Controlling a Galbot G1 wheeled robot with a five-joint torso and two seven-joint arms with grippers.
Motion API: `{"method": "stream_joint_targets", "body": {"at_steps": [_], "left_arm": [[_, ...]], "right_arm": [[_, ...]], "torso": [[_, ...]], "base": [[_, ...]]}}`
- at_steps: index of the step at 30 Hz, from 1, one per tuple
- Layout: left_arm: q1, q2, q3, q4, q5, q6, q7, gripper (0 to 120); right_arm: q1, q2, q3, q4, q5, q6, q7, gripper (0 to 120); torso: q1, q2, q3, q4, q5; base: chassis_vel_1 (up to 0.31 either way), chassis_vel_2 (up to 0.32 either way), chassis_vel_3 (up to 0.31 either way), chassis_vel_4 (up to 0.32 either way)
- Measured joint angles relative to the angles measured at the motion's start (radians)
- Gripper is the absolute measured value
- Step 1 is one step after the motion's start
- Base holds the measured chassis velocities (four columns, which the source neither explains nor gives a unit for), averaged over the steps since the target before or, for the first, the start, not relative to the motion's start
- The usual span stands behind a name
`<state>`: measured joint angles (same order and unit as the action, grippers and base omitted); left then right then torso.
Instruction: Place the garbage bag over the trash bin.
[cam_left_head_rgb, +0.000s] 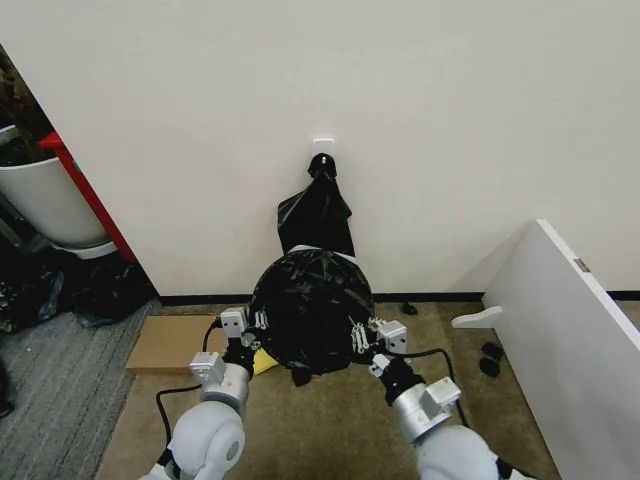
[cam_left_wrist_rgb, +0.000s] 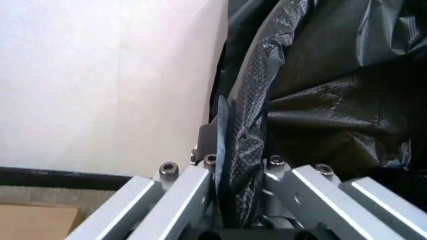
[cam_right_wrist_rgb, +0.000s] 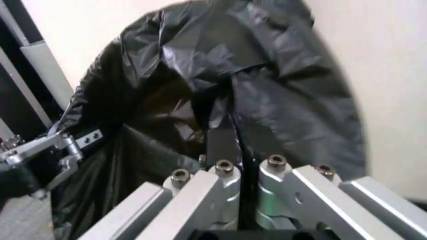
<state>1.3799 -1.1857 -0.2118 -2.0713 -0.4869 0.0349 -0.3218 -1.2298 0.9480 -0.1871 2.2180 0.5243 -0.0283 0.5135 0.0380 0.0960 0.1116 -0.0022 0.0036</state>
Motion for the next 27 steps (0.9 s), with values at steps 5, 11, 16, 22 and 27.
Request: {"method": "stream_joint_targets", "body": {"at_steps": [5, 11, 16, 22, 27], "left_arm": [[-0.007, 0.0, 0.005, 0.014, 0.009, -0.003, 0.004, 0], [-0.016, -0.002, 0.011, 0.038, 0.016, -0.004, 0.007, 0], [-0.023, -0.004, 0.017, 0.05, 0.025, -0.007, 0.013, 0], [-0.026, -0.004, 0.021, 0.055, 0.027, -0.009, 0.015, 0], [-0.025, 0.0, 0.02, 0.052, 0.028, -0.009, 0.016, 0]], "right_arm": [[0.047, 0.051, -0.056, -0.018, 0.03, -0.043, 0.038, 0], [0.137, 0.106, -0.125, -0.082, 0.031, -0.083, 0.079, 0], [0.209, 0.154, -0.164, -0.132, 0.061, -0.133, 0.147, 0], [0.272, 0.2, -0.186, -0.187, 0.098, -0.204, 0.236, 0], [0.304, 0.223, -0.191, -0.226, 0.113, -0.237, 0.28, 0]], "torso": [[0.0, 0.0, 0.0, -0.0001, 0.0], [0.0, 0.0, 0.0, 0.0, -0.0002], [0.0, 0.0, 0.0, 0.0, -0.0001], [0.0, 0.0, 0.0, -0.0001, -0.0001], [0.0, 0.0, 0.0, -0.0001, -0.0001]], "base": [[0.0, 0.0, 0.0, 0.0], [0.0, 0.0, 0.0, 0.0], [0.0, 0.0, 0.0, 0.0], [0.0, 0.0, 0.0, 0.0], [0.0, 0.0, 0.0, 0.0]]}}
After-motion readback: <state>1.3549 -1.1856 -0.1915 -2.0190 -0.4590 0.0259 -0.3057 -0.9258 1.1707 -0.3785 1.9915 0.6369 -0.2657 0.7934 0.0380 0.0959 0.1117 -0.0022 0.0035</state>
